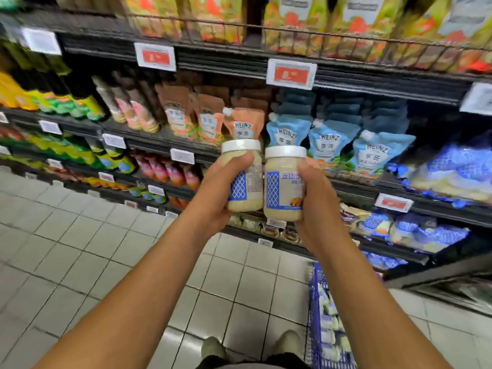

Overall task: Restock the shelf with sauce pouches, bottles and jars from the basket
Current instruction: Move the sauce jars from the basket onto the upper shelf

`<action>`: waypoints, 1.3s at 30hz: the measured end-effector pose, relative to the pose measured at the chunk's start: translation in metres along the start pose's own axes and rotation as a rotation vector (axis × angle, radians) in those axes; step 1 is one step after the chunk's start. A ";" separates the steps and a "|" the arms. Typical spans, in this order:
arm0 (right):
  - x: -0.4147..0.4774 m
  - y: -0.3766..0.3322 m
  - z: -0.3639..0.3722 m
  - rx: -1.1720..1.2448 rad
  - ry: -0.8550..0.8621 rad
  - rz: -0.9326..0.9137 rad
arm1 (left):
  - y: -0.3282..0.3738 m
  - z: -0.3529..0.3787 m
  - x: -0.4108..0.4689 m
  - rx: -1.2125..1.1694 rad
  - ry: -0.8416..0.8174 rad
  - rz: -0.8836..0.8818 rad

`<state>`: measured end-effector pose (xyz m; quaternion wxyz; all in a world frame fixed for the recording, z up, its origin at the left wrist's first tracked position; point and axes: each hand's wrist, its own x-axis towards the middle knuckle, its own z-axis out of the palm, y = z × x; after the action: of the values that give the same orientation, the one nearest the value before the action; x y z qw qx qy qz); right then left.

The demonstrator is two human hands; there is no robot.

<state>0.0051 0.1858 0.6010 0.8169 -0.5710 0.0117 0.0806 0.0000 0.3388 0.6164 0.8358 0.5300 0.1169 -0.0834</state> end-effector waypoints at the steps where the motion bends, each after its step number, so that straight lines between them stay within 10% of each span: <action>1: 0.002 0.004 0.021 0.003 -0.026 0.011 | 0.010 -0.018 -0.007 -0.001 0.029 0.017; 19: 0.025 0.060 0.294 -0.057 -0.369 0.103 | 0.128 -0.243 -0.077 -0.016 0.365 0.298; 39: 0.202 -0.038 0.466 -0.058 -0.481 -0.322 | 0.350 -0.301 0.048 0.030 0.331 0.566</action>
<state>0.1757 0.6323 0.7756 0.7816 -0.5533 -0.2757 0.0832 0.1063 0.7592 0.7822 0.7875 0.5602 0.0981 0.2376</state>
